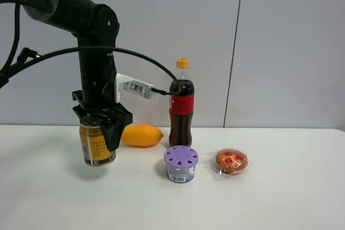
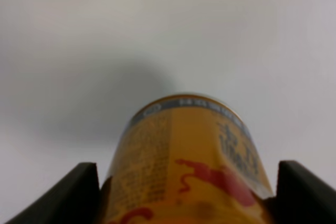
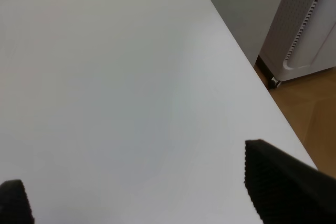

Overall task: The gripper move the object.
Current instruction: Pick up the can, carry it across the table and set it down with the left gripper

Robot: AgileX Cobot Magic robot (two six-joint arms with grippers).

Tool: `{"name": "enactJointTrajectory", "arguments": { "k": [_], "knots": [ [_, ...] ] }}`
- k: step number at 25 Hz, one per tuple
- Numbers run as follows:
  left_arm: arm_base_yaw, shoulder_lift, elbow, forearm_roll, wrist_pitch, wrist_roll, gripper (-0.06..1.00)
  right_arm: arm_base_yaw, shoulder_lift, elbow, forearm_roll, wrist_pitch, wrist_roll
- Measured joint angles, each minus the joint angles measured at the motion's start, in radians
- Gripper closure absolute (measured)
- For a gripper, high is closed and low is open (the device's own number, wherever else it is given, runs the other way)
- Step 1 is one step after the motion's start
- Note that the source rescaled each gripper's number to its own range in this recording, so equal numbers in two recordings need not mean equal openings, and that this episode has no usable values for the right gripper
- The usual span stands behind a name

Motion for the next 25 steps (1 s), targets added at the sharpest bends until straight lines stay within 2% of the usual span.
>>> {"name": "enactJointTrajectory", "arguments": {
  "k": [5, 15, 25],
  "knots": [
    [-0.01, -0.016, -0.059, 0.001, 0.021, 0.0, 0.94, 0.0, 0.0, 0.0, 0.0, 0.0, 0.0],
    [-0.082, -0.141, -0.065, -0.001, 0.027, -0.001, 0.94, 0.0, 0.0, 0.0, 0.0, 0.0, 0.0],
    [-0.252, -0.212, -0.069, -0.021, 0.035, 0.024, 0.94, 0.0, 0.0, 0.0, 0.0, 0.0, 0.0]
  ]
}}
